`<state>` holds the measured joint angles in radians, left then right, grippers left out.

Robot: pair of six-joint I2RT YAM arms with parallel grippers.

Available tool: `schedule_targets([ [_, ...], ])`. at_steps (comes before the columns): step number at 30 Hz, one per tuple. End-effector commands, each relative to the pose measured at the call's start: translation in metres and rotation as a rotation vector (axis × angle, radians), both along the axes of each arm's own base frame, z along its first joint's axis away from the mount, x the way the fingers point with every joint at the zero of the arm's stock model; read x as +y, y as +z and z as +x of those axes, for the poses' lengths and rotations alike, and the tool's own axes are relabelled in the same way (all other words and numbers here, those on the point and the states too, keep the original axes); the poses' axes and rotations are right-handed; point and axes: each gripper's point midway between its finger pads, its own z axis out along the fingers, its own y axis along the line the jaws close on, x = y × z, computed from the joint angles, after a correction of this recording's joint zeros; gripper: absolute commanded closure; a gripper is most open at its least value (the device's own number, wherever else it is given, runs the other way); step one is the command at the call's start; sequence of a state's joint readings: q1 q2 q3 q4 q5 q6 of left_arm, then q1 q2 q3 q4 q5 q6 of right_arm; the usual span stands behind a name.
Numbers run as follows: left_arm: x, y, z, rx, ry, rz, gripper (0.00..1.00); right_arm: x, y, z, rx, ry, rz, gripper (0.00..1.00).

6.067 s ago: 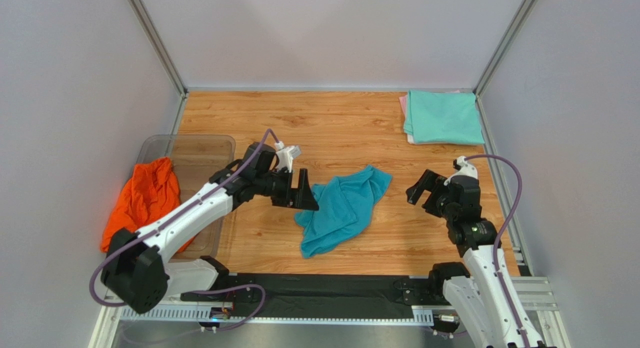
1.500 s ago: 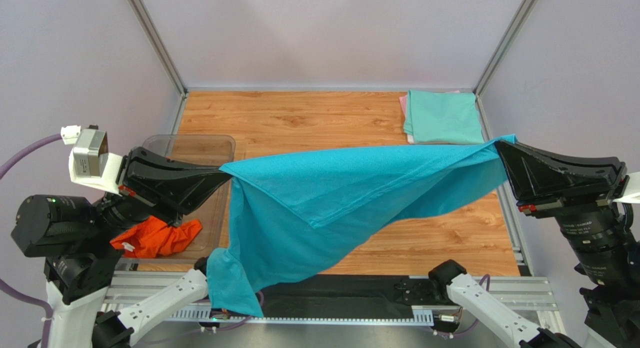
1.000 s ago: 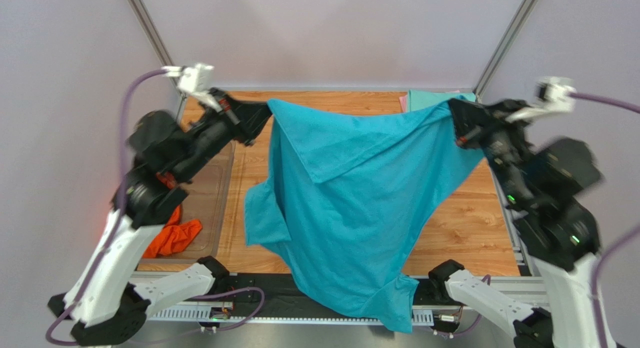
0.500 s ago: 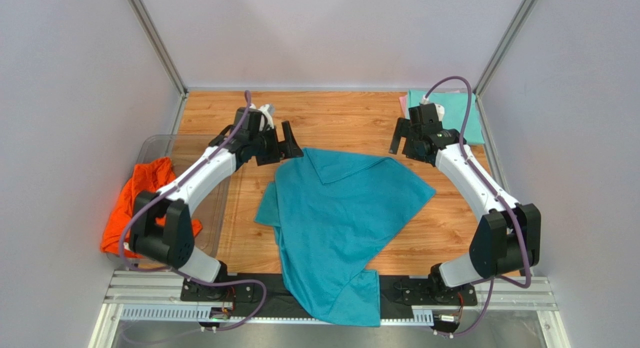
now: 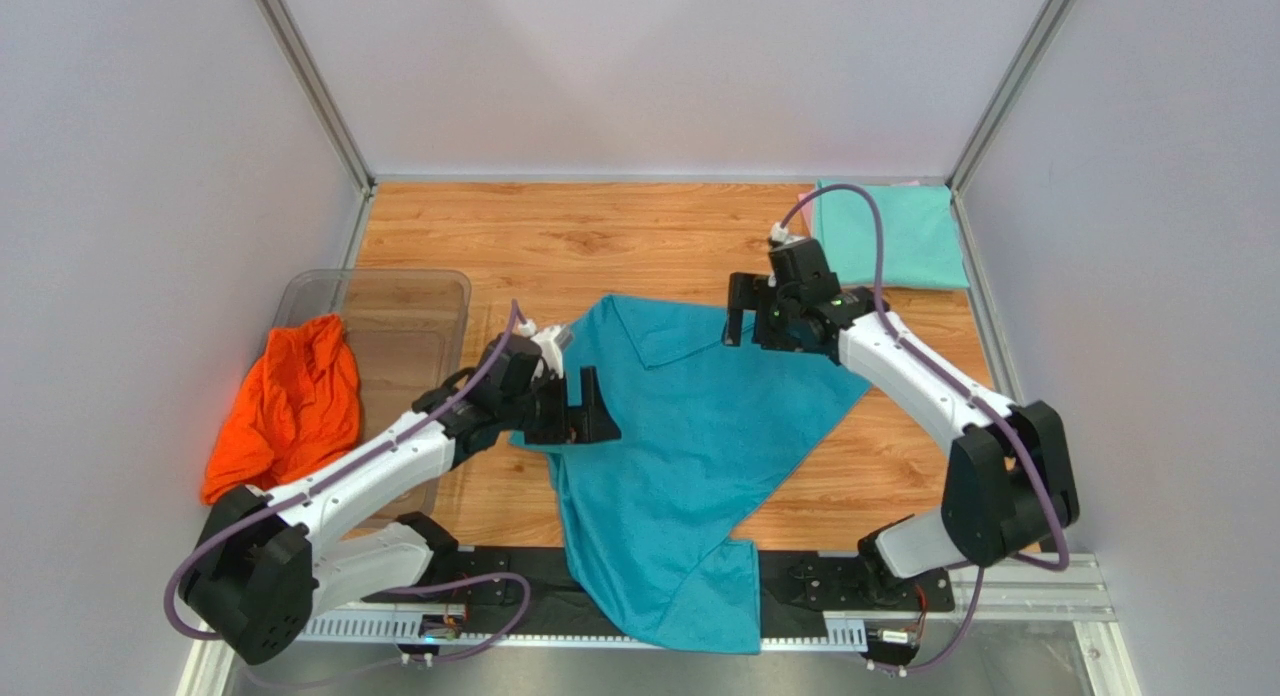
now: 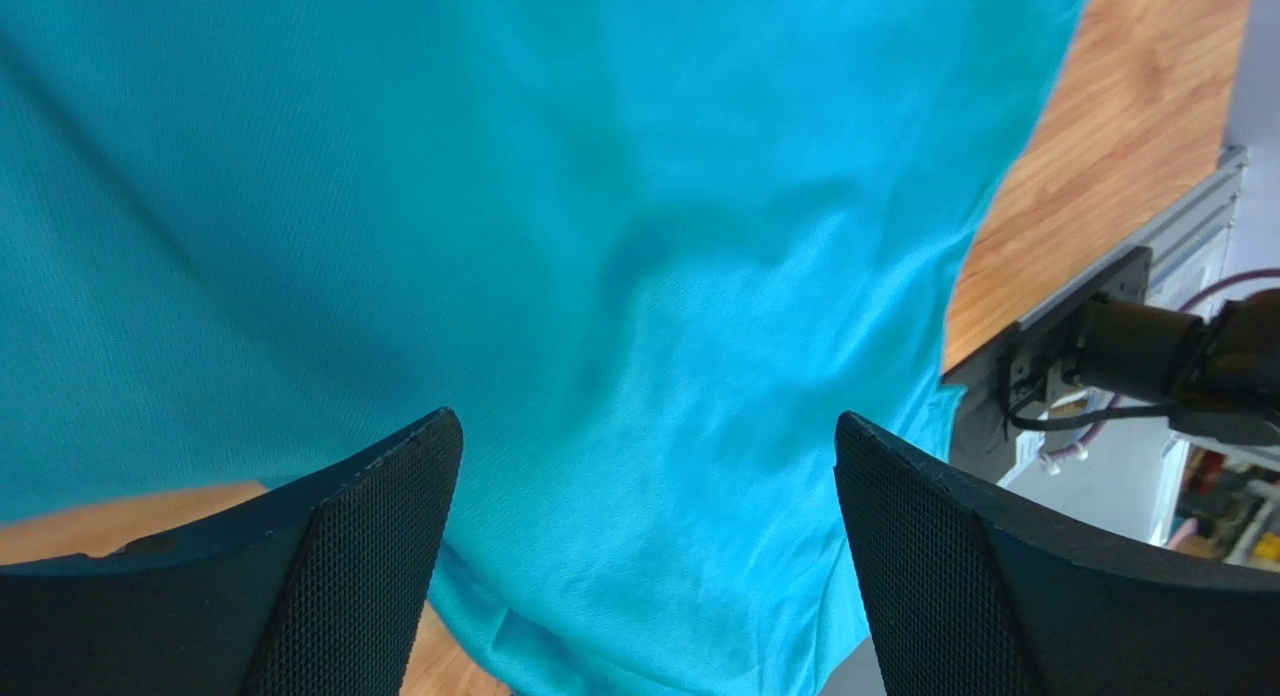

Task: Fold and stack the t-shirts
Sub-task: Flatten the tshirt out

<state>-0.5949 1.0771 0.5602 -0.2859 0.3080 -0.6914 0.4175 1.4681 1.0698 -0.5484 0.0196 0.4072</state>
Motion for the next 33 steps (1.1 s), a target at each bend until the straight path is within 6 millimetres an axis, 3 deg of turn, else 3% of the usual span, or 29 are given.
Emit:
schedule_targets([
  [1,-0.004,-0.007,0.0,0.016,0.068,-0.067,0.0,0.021,-0.026,0.004,0.039,0.027,0.042,0.0],
  [5,0.001,-0.023,0.002,0.034,0.111,-0.045,0.0,0.018,-0.066,-0.003,0.147,-0.028,0.004,0.0],
  [11,0.003,-0.04,0.019,0.035,0.149,0.023,0.0,0.001,-0.091,-0.028,0.193,-0.087,-0.026,0.0],
  [12,0.003,-0.043,0.022,0.037,0.147,0.039,0.0,-0.005,-0.104,-0.043,0.232,-0.105,-0.035,0.0],
  [14,0.001,-0.049,0.032,0.047,0.148,0.066,0.0,-0.01,-0.108,-0.056,0.243,-0.125,-0.02,0.0],
  [16,0.002,-0.054,0.051,0.033,0.182,0.104,0.0,-0.017,-0.122,-0.082,0.289,-0.156,-0.006,0.0],
  [18,0.004,-0.055,0.067,0.017,0.201,0.128,0.0,-0.017,-0.117,-0.096,0.262,-0.171,0.019,0.0],
  [19,0.003,-0.061,0.073,0.034,0.2,0.141,0.0,-0.024,-0.129,-0.118,0.299,-0.197,0.006,0.0],
  [20,-0.006,-0.05,0.087,0.009,0.191,0.118,0.0,-0.025,-0.127,-0.125,0.286,-0.203,0.005,0.0],
  [22,-0.01,-0.054,0.102,-0.004,0.171,0.14,0.0,-0.018,-0.12,-0.148,0.261,-0.205,0.032,0.0],
  [23,-0.016,-0.042,0.116,-0.028,0.167,0.14,0.0,-0.018,-0.12,-0.163,0.263,-0.188,0.003,0.0],
  [24,-0.018,-0.04,0.121,-0.032,0.162,0.147,0.0,-0.014,-0.108,-0.165,0.221,-0.192,0.044,0.0],
  [26,-0.027,-0.03,0.129,-0.044,0.139,0.131,0.0,-0.019,-0.103,-0.179,0.217,-0.22,0.042,0.0],
  [29,-0.028,-0.015,0.133,-0.069,0.143,0.119,0.0,-0.018,-0.073,-0.175,0.116,-0.182,0.081,0.0],
  [33,-0.003,-0.006,0.136,-0.083,0.211,0.241,0.0,-0.02,-0.025,-0.151,-0.052,-0.125,0.073,0.0],
])
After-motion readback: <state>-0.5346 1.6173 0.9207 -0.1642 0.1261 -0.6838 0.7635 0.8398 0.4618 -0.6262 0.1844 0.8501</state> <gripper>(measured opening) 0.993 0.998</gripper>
